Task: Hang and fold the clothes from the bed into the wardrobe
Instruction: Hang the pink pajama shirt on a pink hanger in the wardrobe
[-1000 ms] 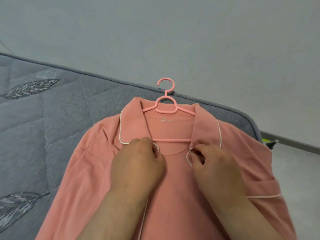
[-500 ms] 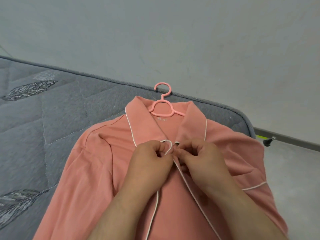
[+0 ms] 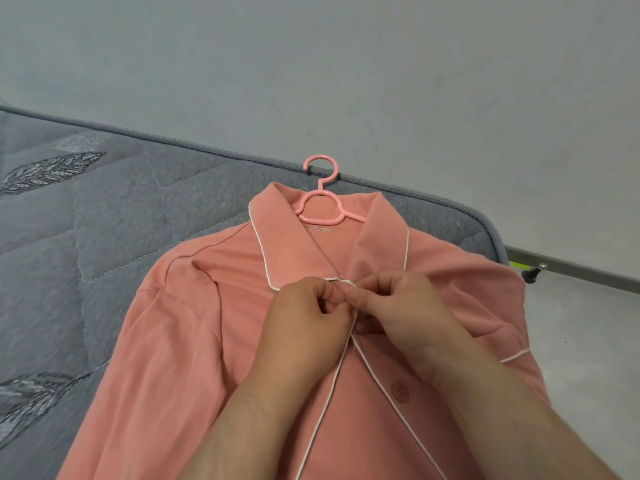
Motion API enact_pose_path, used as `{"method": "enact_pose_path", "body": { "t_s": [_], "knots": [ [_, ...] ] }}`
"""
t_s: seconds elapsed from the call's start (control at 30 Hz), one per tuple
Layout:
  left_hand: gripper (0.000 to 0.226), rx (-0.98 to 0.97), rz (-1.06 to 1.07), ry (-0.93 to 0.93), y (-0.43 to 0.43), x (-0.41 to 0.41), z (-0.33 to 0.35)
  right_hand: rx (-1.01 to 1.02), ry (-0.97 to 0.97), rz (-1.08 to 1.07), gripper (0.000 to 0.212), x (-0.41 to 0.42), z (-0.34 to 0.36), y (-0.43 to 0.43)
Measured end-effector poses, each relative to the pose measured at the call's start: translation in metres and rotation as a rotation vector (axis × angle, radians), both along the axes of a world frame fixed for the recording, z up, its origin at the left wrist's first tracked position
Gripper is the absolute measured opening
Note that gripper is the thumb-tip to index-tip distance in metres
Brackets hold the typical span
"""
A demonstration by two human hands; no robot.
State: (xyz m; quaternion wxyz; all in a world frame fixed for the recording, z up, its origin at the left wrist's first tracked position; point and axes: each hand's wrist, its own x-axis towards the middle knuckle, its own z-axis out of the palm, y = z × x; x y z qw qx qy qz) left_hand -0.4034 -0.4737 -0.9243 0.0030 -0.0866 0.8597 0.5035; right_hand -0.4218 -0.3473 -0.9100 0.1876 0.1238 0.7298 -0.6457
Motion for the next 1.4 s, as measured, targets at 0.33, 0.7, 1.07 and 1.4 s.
{"method": "enact_pose_path", "body": {
  "t_s": [0.33, 0.7, 1.07, 1.4],
  "knots": [
    [0.022, 0.215, 0.094, -0.229, -0.007, 0.001, 0.007, 0.61, 0.494, -0.004, 0.013, 0.03, -0.007, 0.004],
    [0.017, -0.466, -0.09, -0.084, -0.006, 0.109, 0.003, 0.864, 0.314, 0.297, 0.019, 0.105, 0.007, 0.031],
    [0.018, 0.164, 0.044, -0.3, 0.001, 0.087, 0.027, 0.444, 0.051, 0.073, 0.01, 0.097, 0.018, 0.017],
    [0.027, 0.439, 0.027, -0.388, 0.003, 0.096, 0.023, 0.088, -0.069, -0.064, 0.02, 0.103, 0.017, 0.006]
  ]
}}
